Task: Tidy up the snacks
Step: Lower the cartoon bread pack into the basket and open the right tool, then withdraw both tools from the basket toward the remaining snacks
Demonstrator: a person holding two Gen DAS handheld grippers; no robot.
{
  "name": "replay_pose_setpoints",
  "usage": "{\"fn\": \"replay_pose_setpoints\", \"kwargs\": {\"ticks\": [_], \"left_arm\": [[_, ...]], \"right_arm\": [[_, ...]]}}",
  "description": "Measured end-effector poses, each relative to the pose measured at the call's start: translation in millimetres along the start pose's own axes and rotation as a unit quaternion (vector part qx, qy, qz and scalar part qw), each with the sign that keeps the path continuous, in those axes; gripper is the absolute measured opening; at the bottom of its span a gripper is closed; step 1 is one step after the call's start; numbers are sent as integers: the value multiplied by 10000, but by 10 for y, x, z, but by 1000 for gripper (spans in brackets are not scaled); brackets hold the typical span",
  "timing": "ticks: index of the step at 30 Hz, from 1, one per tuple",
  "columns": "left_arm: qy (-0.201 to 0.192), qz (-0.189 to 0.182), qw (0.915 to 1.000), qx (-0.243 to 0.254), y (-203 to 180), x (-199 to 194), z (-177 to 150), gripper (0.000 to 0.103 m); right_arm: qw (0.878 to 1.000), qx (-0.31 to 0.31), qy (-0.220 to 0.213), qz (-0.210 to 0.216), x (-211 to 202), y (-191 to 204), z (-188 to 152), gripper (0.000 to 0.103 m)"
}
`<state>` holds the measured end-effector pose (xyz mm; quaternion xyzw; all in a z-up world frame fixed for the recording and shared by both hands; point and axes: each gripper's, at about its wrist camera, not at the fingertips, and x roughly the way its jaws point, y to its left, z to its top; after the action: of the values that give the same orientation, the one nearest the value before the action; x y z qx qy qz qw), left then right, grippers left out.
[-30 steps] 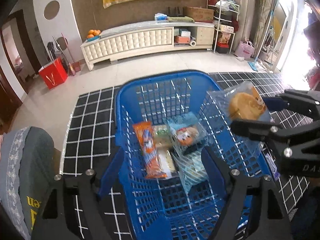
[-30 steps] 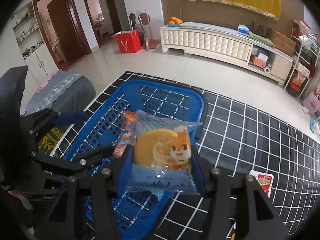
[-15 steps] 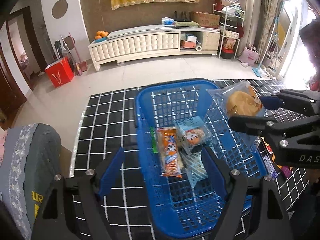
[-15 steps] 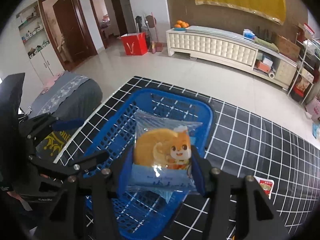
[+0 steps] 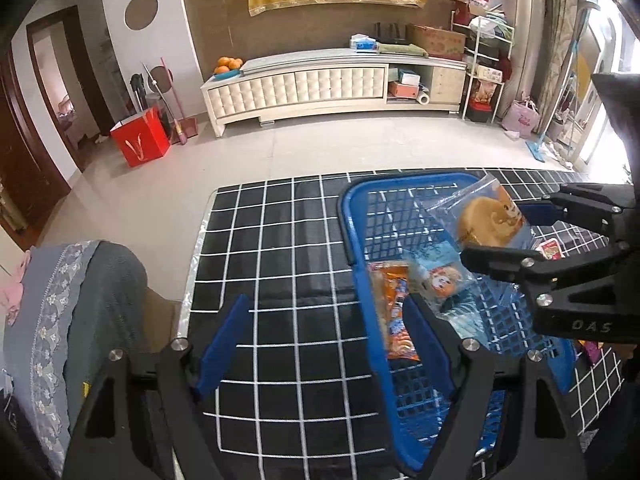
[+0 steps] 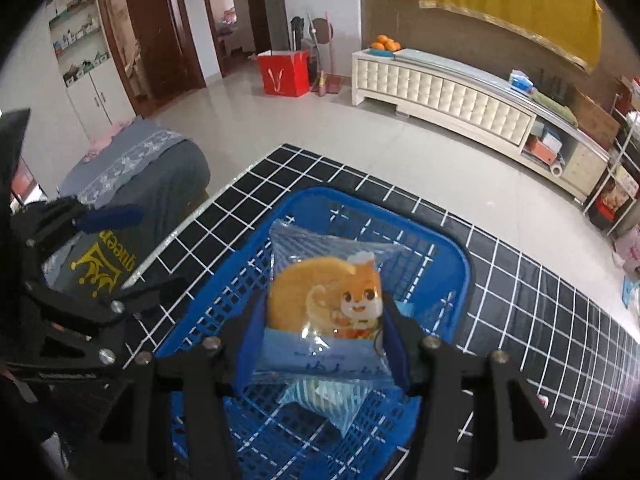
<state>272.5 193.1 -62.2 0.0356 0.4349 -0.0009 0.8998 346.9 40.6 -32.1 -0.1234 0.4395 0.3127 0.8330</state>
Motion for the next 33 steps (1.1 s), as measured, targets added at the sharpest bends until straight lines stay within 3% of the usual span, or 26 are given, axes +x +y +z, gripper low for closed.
{"fn": "replay_pose_setpoints", "kwargs": {"ticks": [7,9,11,12,33], "left_arm": [[37,17,10000,-20,35,123,37,78],[44,3,10000,2,25,140,22,78],[38,-39,10000,22,10,147,8,78],[43,-45,10000,32,0,150,-1,78],[-230,-117,9995,186,-311,-319,-33,78]], "right_arm": [[9993,-192,2,-312,257,21,114,59],[9983,-289,51,-502,349,31,158,68],[9976,-359,124,-584,383,42,158,91],[9978,-370,69,-545,360,40,143,92],[9987,-145,-166,-454,-336,-84,-162,93]]}}
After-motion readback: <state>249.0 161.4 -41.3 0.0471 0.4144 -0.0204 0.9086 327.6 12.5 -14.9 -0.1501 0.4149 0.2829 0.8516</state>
